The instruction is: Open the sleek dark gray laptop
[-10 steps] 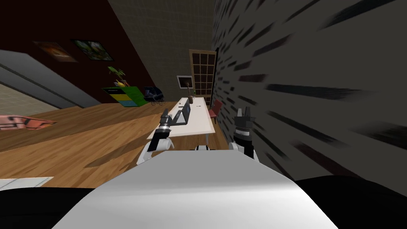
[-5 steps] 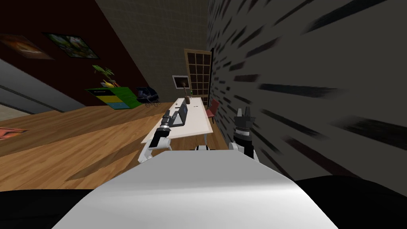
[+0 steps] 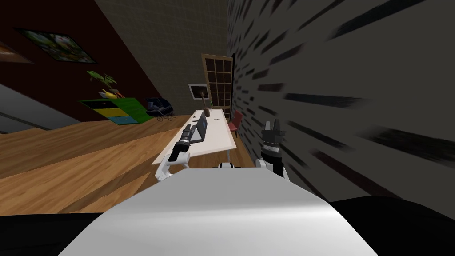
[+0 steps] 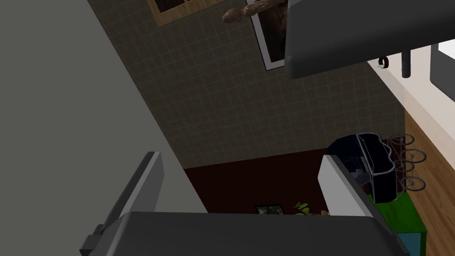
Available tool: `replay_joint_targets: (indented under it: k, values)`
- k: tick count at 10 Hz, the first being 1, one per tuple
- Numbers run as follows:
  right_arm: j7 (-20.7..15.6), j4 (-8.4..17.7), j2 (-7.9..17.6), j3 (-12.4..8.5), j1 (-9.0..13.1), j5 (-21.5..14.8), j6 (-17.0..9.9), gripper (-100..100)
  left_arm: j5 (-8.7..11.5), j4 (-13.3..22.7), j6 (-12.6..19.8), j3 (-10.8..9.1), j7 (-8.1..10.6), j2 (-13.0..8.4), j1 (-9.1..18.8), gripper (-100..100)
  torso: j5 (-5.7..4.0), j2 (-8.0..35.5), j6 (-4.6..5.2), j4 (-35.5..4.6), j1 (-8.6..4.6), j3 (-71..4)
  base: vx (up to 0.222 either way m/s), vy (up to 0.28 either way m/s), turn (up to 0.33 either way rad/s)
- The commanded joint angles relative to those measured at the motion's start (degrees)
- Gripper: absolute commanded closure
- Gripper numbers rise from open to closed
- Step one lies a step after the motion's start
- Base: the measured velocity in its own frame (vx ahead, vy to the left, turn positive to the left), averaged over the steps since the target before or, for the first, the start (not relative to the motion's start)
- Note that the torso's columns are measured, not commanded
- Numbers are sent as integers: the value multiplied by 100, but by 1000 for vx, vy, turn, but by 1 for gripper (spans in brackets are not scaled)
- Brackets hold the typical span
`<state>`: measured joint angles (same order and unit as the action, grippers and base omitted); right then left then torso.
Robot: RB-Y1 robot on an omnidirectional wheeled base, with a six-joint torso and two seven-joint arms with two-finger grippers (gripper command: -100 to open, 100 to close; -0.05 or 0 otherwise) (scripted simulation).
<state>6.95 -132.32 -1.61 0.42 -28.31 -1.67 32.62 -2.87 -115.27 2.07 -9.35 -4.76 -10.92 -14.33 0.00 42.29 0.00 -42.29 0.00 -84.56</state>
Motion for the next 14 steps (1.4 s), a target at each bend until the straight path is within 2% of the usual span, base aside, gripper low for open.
replay_joint_targets:
  k: [1,6,10,12,13,14]
  values:
    - [0,0,0,0,0,0,0,0,-89,194,293,-78,-52,-126,140,-100,0,-1,0,0,-1,-1,12,-10,-98]
    - [0,0,0,0,0,0,0,0,-247,570,823,-238,-134,-427,409,-100,0,0,0,0,1,0,12,-10,-101]
    - [0,0,0,0,0,0,0,0,-358,833,1194,-350,-192,-581,598,-100,0,0,0,0,0,0,11,-7,-92]
    - [0,0,0,0,-1,0,0,0,-341,801,1110,-334,-184,-557,548,-100,0,2,-2,0,2,1,2,-1,-13]
    - [0,0,0,0,0,0,0,0,-341,800,1108,-333,-184,-556,547,100,1,2,-1,-1,2,1,0,0,0]
    - [0,0,0,0,0,0,0,0,-182,876,1027,-340,-23,-430,600,100,1,1,-1,1,2,1,-24,89,25]
